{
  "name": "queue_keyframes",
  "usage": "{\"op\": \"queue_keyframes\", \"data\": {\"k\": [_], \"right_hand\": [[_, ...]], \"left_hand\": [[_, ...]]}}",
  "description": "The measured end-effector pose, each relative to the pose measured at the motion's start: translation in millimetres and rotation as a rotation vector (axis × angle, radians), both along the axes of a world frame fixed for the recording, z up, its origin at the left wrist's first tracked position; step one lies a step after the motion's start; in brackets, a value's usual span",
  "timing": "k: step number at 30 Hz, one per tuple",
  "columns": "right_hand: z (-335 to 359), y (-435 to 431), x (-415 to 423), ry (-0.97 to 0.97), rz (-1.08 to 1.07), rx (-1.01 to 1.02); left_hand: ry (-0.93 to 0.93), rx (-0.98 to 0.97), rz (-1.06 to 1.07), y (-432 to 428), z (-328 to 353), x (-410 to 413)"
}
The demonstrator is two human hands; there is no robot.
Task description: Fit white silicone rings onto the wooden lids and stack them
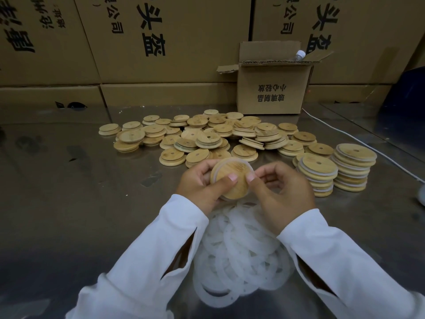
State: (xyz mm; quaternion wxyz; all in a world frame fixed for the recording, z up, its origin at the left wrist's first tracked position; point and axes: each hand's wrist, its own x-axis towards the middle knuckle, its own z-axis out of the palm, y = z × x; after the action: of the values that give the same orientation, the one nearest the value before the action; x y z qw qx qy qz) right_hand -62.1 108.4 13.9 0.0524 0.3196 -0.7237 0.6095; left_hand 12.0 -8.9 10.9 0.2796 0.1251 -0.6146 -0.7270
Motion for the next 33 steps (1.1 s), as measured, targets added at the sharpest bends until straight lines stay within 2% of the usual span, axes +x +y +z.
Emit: {"op": "queue_keyframes", "data": {"k": [5, 14, 25, 29, 33], "right_hand": [[2.9, 2.3, -1.3, -0.018, -0.004, 0.044], [10.6, 6.4, -5.4, -0.236, 0.111, 0.09], [10.9, 7.1, -1.4, -0.196, 0.167, 0.109], [9.2, 7.1, -1.7, -0.239, 0.147, 0.034], [8.4, 5.9, -0.7, -0.321, 0.202, 0.048]], "left_hand": [[-0.008, -0.005, 0.005, -2.5, -1.2, -0.3], [-0.022, -0.072, -0.014, -8.0, 1.2, 3.1], [0.05, 0.182, -0.042, -4.7, -1.6, 3.7], [0.066, 0.21, -0.005, 0.1, -2.1, 1.5], [0.075, 0.277, 0.0, 0.5, 0.6, 1.5]]}}
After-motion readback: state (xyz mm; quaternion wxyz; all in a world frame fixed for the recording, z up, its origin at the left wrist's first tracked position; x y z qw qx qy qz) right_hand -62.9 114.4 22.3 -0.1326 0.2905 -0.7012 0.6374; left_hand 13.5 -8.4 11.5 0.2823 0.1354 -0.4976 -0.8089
